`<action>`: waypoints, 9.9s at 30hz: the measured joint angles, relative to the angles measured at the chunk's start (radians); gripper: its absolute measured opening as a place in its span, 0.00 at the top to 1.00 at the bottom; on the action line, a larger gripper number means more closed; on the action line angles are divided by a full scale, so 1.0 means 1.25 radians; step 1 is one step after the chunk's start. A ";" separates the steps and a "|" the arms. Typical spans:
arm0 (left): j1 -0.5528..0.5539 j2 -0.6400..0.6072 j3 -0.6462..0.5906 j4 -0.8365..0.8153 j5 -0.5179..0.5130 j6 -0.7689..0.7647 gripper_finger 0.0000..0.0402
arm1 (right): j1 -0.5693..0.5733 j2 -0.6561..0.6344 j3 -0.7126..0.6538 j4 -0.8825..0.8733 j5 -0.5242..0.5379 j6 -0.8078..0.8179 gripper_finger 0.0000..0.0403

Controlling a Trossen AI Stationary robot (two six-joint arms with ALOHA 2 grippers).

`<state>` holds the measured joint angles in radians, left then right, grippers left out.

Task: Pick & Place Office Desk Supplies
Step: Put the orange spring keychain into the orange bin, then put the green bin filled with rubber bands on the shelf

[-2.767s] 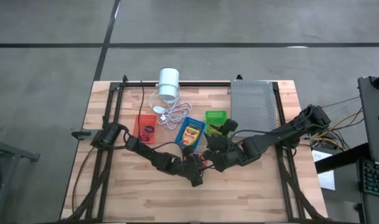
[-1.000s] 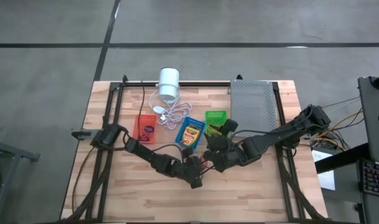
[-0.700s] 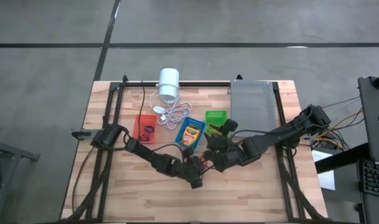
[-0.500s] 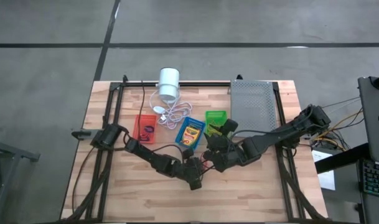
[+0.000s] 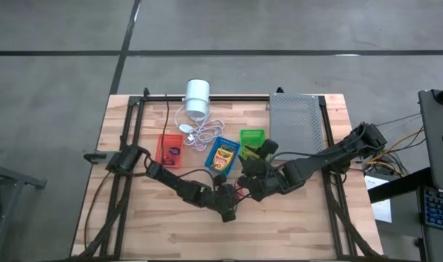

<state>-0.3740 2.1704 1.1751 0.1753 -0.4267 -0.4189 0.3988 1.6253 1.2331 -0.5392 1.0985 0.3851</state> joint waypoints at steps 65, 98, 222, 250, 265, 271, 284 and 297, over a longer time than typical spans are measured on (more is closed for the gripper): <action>-0.026 -0.148 -0.004 -0.232 -0.122 -0.022 0.93 | 0.000 0.000 0.000 0.004 0.000 0.000 0.51; -0.030 -0.375 -0.067 -0.412 -0.253 -0.144 0.93 | -0.001 0.000 0.000 0.005 0.000 0.000 0.51; 0.406 -0.676 -0.421 -0.726 0.175 -0.649 0.57 | 0.000 0.000 0.001 0.005 0.000 0.000 0.51; 0.405 -0.784 -0.353 -0.821 0.133 -0.603 0.56 | 0.000 0.000 0.001 0.005 0.000 0.000 0.51; 0.256 -0.828 -0.244 -0.752 -0.098 -0.405 0.52 | 0.000 0.000 0.001 0.005 0.000 0.000 0.51; 0.121 -0.828 -0.233 -0.711 -0.255 -0.349 0.50 | 0.000 0.000 0.001 0.005 0.000 0.000 0.51; -0.124 -0.830 -0.239 -0.581 -0.504 -0.167 0.49 | 0.000 0.000 0.001 0.005 0.000 0.000 0.51; -0.005 -0.899 -0.334 -0.204 -0.237 0.270 0.47 | 0.000 0.000 0.001 0.005 0.000 0.000 0.51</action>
<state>-0.3803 1.0470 0.7580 -0.0795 -0.7224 -0.0808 0.3988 1.6250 1.2343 -0.5330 1.0982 0.3851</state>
